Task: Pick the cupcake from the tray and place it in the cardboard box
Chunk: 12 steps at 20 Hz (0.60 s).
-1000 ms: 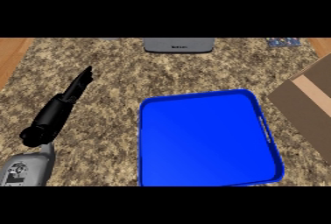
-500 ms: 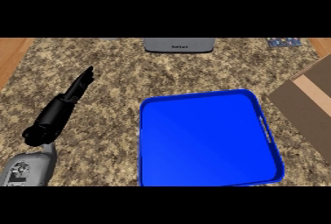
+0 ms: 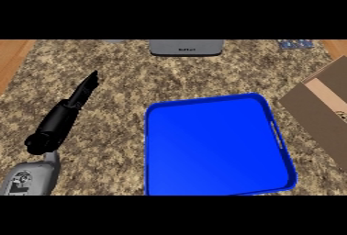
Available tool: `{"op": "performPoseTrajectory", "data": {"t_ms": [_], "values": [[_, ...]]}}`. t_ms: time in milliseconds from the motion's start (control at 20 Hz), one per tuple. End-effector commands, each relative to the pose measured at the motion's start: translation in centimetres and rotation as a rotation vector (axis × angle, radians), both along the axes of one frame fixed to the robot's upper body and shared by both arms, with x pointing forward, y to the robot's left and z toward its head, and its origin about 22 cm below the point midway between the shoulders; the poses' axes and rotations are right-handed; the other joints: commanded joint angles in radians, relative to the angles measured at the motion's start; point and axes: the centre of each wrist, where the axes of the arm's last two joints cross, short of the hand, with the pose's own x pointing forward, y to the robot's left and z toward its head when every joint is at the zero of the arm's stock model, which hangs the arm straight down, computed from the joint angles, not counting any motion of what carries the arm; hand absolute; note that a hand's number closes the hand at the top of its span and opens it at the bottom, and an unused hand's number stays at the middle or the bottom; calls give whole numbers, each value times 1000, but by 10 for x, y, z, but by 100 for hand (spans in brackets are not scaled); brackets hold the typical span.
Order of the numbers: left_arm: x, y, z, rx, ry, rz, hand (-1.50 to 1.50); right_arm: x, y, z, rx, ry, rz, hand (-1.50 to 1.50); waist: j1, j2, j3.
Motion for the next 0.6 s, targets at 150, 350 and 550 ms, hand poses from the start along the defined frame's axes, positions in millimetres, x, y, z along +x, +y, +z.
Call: {"op": "performPoseTrajectory", "data": {"t_ms": [150,350,550], "values": [[-5,8,1,2,10,16,0,-5,-20,-21,600,-386,-151,-150,-17,-11,0],[5,1,3,4,7,0,0,-19,-45,-3,714,-425,-269,-150,-4,3,-1],[-1,10,11,7,3,-3,0,-54,-73,-21,684,-495,-351,-150,10,5,0]]}}
